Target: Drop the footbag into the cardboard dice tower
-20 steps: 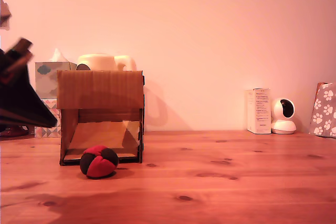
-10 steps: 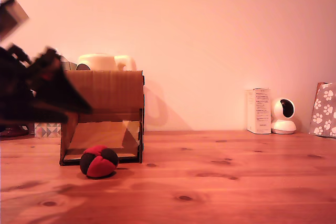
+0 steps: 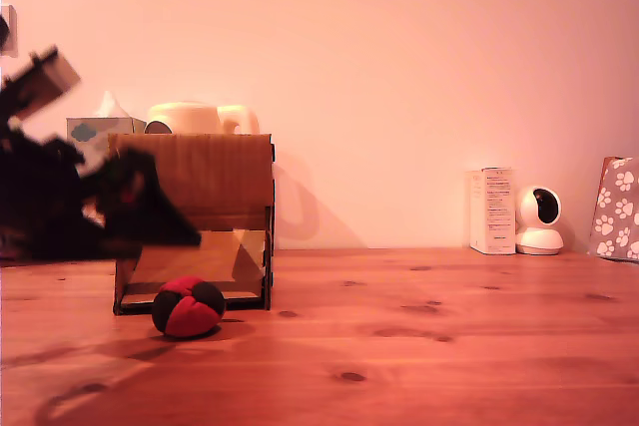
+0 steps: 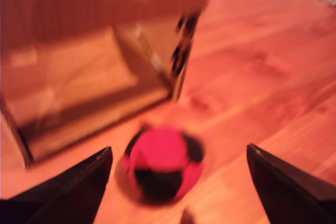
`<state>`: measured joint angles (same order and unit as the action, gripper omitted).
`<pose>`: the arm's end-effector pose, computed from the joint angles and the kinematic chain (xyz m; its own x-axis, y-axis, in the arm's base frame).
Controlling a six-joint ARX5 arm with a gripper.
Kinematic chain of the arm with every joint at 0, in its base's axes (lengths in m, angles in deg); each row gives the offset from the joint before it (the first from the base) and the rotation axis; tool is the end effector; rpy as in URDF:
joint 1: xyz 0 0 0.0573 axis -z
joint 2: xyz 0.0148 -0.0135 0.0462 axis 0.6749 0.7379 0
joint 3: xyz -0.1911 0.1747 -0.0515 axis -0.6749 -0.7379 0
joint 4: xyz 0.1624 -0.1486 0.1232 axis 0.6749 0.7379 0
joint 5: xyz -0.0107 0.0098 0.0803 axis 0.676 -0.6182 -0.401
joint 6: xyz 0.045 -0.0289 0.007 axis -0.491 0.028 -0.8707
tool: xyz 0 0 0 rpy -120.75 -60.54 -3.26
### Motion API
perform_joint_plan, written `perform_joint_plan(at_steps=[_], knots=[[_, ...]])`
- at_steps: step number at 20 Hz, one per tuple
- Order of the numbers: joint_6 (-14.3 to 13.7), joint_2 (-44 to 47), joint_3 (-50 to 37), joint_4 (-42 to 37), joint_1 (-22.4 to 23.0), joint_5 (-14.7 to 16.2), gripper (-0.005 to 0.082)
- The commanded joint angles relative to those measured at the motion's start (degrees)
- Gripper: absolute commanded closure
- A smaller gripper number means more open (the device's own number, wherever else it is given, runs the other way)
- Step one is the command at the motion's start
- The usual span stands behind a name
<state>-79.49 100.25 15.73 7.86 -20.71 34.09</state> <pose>0.2246 -0.0982 0.1182 0.7004 -0.5758 -0.4218 0.5410 0.8138 -0.2124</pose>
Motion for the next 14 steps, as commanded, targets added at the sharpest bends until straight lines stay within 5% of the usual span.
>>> perform_joint_plan(at_steps=[1, 8, 14], knots=[[-0.39, 3.23, 0.87, -1.84, 0.20, -0.24, 0.0024], [-0.35, 12.59, 6.36, -1.70, 0.44, 0.74, 0.0081], [-0.35, 14.10, 8.39, 0.09, 0.94, 1.36, 0.0640]])
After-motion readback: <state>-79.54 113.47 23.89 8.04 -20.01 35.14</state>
